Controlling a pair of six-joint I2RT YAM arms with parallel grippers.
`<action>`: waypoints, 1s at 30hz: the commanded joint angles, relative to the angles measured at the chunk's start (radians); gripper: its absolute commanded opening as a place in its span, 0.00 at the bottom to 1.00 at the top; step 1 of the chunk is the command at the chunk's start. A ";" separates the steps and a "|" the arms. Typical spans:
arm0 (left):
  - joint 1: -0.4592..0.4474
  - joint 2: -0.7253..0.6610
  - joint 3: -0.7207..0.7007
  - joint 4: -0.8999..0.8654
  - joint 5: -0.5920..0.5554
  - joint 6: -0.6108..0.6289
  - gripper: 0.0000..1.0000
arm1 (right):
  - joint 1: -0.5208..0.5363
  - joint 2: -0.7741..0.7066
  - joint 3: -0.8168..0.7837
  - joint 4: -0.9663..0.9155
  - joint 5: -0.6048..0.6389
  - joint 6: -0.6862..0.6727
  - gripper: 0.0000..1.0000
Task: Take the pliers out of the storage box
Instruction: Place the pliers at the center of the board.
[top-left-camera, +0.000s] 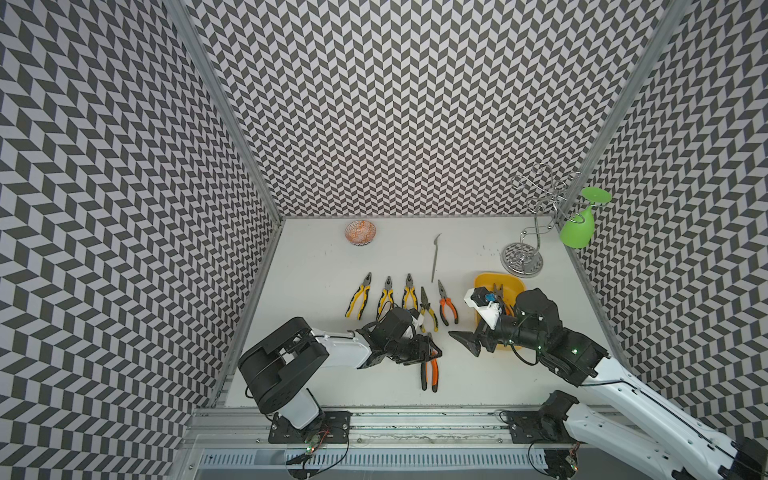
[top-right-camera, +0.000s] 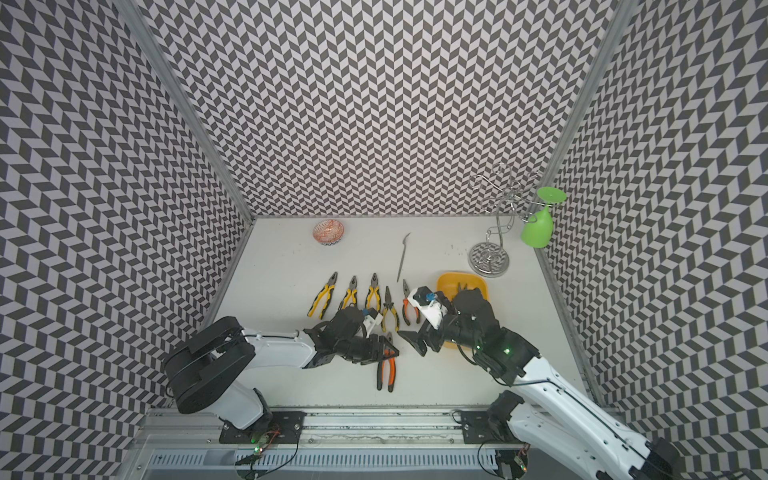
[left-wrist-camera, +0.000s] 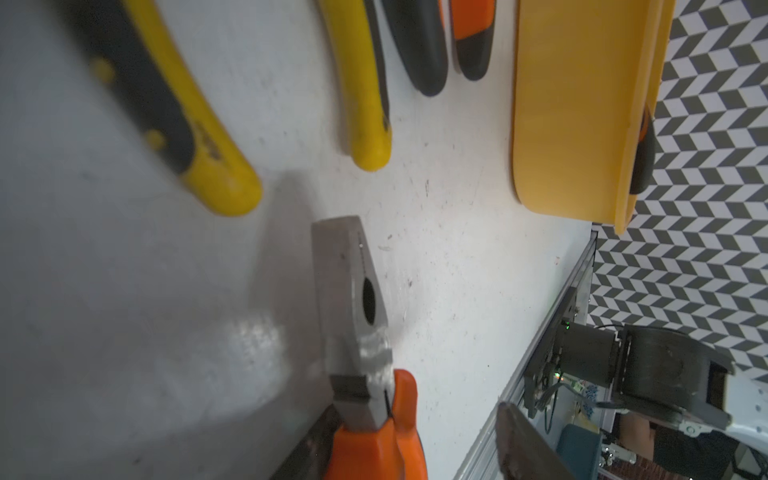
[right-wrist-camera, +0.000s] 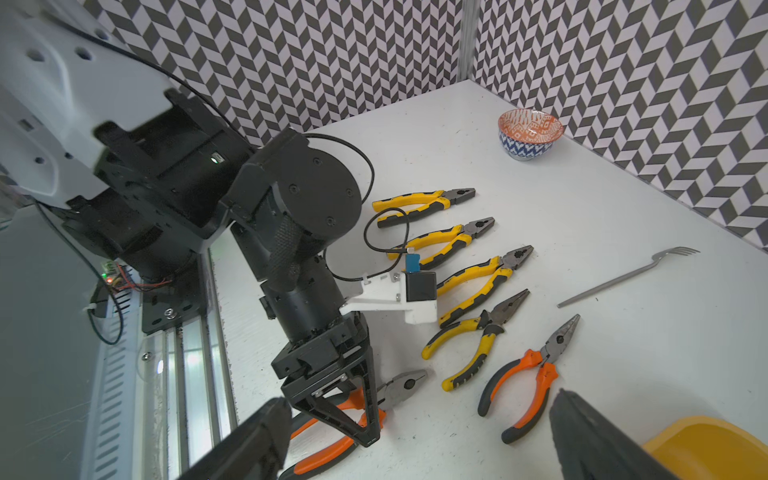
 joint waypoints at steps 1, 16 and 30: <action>0.000 -0.026 0.026 -0.156 -0.104 0.057 0.73 | 0.006 -0.035 -0.010 0.054 0.125 0.022 1.00; -0.004 -0.232 0.052 -0.317 -0.194 0.450 0.98 | -0.053 0.052 0.051 0.043 0.533 0.397 0.98; -0.003 -0.456 0.104 -0.155 -0.046 1.042 0.98 | -0.339 0.347 0.208 -0.299 0.394 0.548 0.87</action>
